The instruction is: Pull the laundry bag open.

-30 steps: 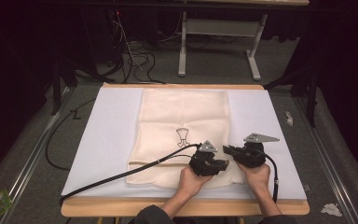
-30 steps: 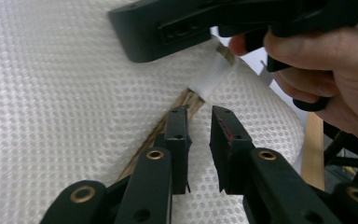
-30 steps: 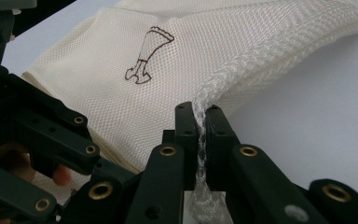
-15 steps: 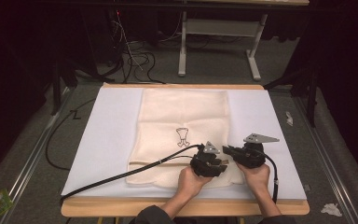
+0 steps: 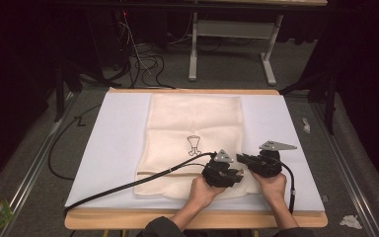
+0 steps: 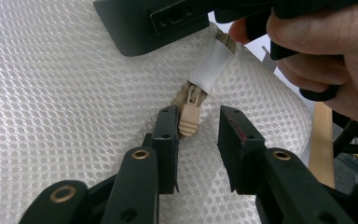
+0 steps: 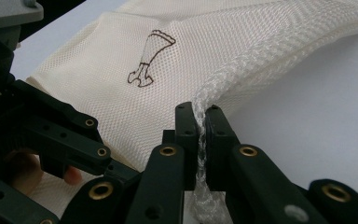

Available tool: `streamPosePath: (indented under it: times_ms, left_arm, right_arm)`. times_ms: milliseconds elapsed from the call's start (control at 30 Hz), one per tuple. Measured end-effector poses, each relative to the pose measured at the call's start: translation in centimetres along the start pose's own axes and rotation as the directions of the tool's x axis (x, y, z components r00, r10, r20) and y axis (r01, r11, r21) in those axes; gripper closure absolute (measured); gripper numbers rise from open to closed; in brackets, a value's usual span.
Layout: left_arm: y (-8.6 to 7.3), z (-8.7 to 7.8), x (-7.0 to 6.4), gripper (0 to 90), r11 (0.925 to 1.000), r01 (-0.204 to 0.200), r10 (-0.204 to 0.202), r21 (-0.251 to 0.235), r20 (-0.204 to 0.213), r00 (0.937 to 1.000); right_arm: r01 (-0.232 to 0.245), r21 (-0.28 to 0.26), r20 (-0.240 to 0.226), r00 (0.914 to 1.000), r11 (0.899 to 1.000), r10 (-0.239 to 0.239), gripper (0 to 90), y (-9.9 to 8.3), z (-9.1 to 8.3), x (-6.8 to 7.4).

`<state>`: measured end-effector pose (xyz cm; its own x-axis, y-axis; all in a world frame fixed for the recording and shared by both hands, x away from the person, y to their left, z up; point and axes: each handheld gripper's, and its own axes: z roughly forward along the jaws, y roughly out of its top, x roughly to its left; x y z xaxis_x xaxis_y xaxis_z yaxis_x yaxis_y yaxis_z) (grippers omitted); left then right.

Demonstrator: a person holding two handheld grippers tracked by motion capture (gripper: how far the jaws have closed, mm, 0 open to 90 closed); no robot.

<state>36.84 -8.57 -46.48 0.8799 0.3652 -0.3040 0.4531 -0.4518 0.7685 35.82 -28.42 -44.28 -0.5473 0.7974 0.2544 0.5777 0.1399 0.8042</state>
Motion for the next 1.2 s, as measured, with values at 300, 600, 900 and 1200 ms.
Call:
streamPosePath:
  times_ms: [300, 600, 900, 1200]
  left_arm:
    - [0.17, 0.32, 0.61, 79.4, 0.9996, 0.028, -0.028, 0.001, 0.005, 0.9996]
    - [0.14, 0.16, 0.32, 81.4, 1.0000, -0.002, 0.002, -0.004, -0.010, 0.9999]
    - [0.57, -0.51, 0.43, 85.1, 0.9997, -0.023, 0.023, -0.009, -0.005, 0.9997]
    - [0.30, -0.22, 0.27, 85.5, 1.0000, -0.009, 0.009, -0.003, 0.006, 0.9999]
  right_arm:
    - [-0.002, 0.010, 0.000, 1.0000, 1.000, 0.002, 87.4, -0.03, 0.12, 0.08]
    - [-0.003, 0.006, -0.001, 1.0000, 1.000, 0.003, 87.4, -0.01, 0.23, 0.18]
    - [-0.005, 0.009, -0.002, 1.0000, 1.000, 0.005, 87.3, -0.03, 0.11, -0.04]
    - [-0.006, 0.011, -0.002, 1.0000, 1.000, 0.006, 87.3, -0.01, 0.21, 0.00]
